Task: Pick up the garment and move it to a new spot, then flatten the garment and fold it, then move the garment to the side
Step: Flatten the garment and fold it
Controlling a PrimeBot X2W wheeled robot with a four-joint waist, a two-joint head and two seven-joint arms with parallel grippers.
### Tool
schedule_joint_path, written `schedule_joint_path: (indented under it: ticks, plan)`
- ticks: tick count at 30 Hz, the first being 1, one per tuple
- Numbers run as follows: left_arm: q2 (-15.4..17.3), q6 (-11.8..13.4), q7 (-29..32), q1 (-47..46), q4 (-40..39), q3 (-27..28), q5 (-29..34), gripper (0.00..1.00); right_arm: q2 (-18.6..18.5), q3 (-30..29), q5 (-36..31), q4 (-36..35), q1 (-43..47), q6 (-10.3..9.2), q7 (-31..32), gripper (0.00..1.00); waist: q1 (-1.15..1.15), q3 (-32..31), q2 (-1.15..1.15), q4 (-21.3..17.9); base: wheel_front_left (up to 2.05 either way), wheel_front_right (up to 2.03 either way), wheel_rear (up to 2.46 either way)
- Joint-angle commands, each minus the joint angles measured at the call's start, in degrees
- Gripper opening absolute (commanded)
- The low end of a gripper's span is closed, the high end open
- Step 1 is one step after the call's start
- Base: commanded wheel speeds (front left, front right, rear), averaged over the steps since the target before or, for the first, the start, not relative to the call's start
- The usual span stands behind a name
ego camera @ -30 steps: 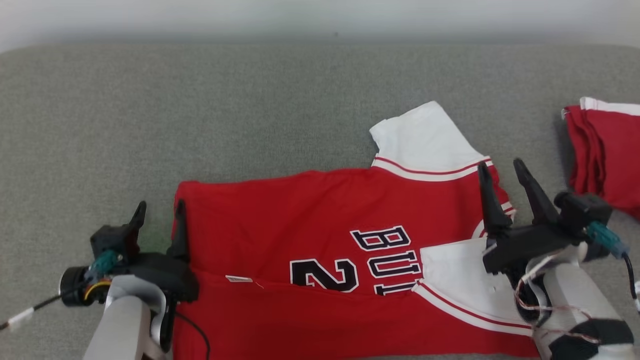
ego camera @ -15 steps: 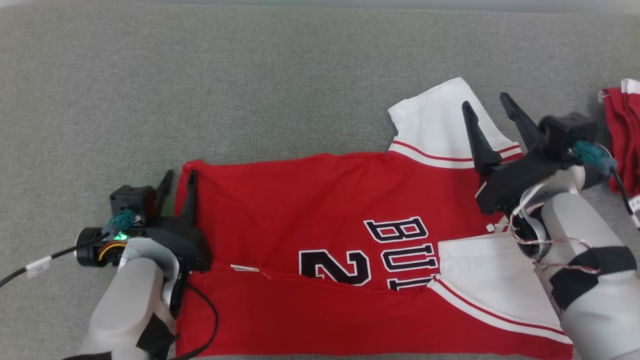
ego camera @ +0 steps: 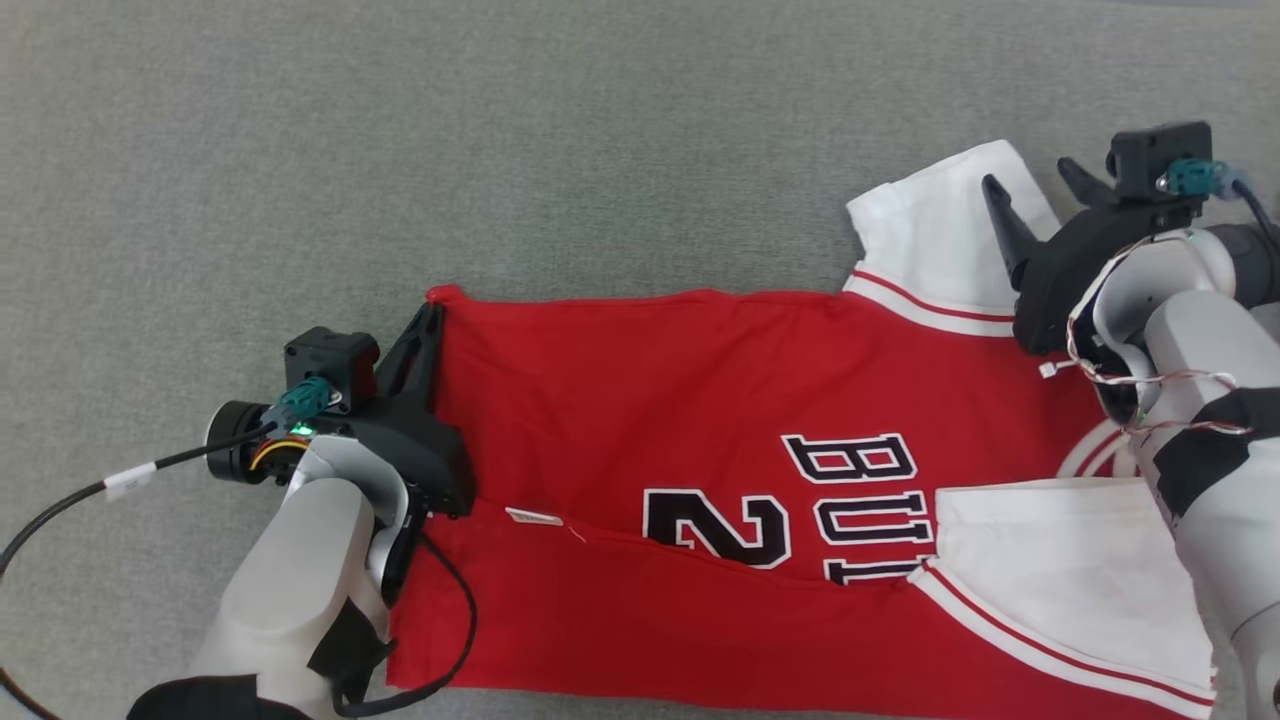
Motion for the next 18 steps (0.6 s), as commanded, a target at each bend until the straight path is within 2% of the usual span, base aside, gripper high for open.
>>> schedule_joint_path:
  ticks: [1,4,5,6,7,11,18]
  plan:
    - [-0.26,0.09,0.15,-0.43,-0.60,-0.32,-0.68,0.00,-0.08,0.30,0.06,1.12,-1.35,-0.14,0.19,1.00,0.00,1.11,-0.01,1.34,0.00,0.00,0.00]
    - [-0.46,0.10,0.15,-0.46,-1.75,-0.68,-0.84,0.00,-0.06,1.19,-0.34,3.66,-3.25,-0.14,1.00,1.00,0.00,2.02,-0.01,2.21,0.00,0.00,0.00]
    - [-0.53,0.10,0.15,-0.51,-2.06,-0.84,-0.86,0.00,-0.01,1.61,-0.51,4.46,-3.90,-0.14,1.46,0.70,0.00,2.36,-0.01,2.47,0.00,0.00,0.00]
    - [-0.60,0.10,0.15,-0.54,-2.30,-0.94,-0.84,0.00,0.02,2.15,-0.98,5.11,-4.47,-0.14,1.69,0.32,0.00,2.55,-0.01,2.63,0.00,0.00,0.00]
    - [-0.68,0.11,0.15,-0.59,-2.49,-1.05,-0.83,0.00,0.08,2.45,-0.92,5.87,-5.09,-0.14,1.67,0.00,0.00,2.74,-0.01,2.77,0.00,0.00,0.00]
    - [-0.73,0.12,0.15,-1.03,-3.32,-1.13,-0.57,0.00,-0.31,2.01,-1.53,8.20,-7.33,-0.14,-1.13,0.00,0.00,3.03,-0.01,2.88,0.00,0.00,0.00]
    - [0.00,1.09,0.02,0.65,-8.07,2.00,2.37,0.00,-0.52,-1.25,-3.00,12.25,-9.52,-0.15,-10.81,0.00,0.00,1.54,-0.01,2.15,0.00,0.00,0.00]
